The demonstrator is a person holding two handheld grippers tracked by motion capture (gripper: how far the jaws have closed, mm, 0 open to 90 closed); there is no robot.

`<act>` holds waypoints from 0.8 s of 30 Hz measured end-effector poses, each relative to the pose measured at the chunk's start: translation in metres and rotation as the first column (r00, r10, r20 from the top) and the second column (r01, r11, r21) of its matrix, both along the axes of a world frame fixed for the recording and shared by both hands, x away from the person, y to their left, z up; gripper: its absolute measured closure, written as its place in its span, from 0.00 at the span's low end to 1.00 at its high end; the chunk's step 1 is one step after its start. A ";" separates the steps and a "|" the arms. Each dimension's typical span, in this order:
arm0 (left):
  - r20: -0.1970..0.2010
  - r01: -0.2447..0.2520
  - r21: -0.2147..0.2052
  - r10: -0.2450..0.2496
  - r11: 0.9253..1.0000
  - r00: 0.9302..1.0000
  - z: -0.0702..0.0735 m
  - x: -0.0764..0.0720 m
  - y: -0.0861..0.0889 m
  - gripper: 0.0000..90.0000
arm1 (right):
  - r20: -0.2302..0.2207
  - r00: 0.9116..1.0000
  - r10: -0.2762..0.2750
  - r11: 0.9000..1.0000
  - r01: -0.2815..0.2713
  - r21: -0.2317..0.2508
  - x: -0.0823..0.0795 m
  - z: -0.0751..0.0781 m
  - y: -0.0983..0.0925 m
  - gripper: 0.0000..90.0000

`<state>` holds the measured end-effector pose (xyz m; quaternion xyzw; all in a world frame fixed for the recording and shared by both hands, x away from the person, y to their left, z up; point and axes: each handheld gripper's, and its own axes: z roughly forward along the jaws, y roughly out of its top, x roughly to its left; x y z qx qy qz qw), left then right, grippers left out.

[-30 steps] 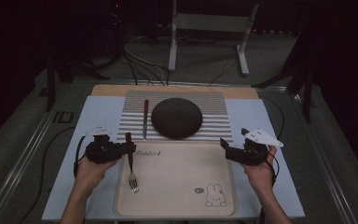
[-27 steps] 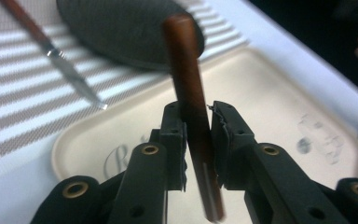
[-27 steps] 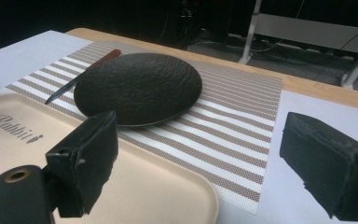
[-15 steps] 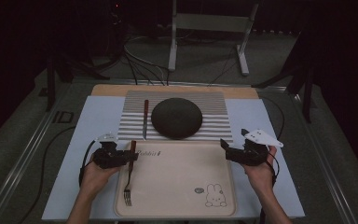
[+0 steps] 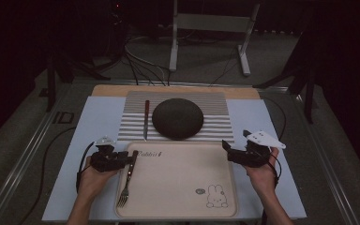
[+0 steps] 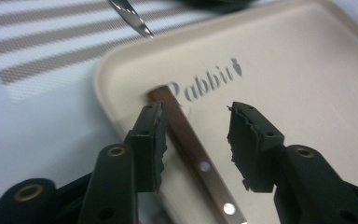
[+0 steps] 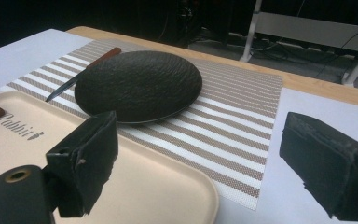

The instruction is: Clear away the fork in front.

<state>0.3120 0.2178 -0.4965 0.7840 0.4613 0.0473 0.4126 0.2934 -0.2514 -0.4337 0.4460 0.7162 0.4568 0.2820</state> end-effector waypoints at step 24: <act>0.420 -0.296 -0.143 0.328 0.945 0.846 0.065 -0.031 0.028 0.02 | 0.051 0.999 0.011 1.000 -0.012 0.018 -0.028 -0.009 -0.018 0.13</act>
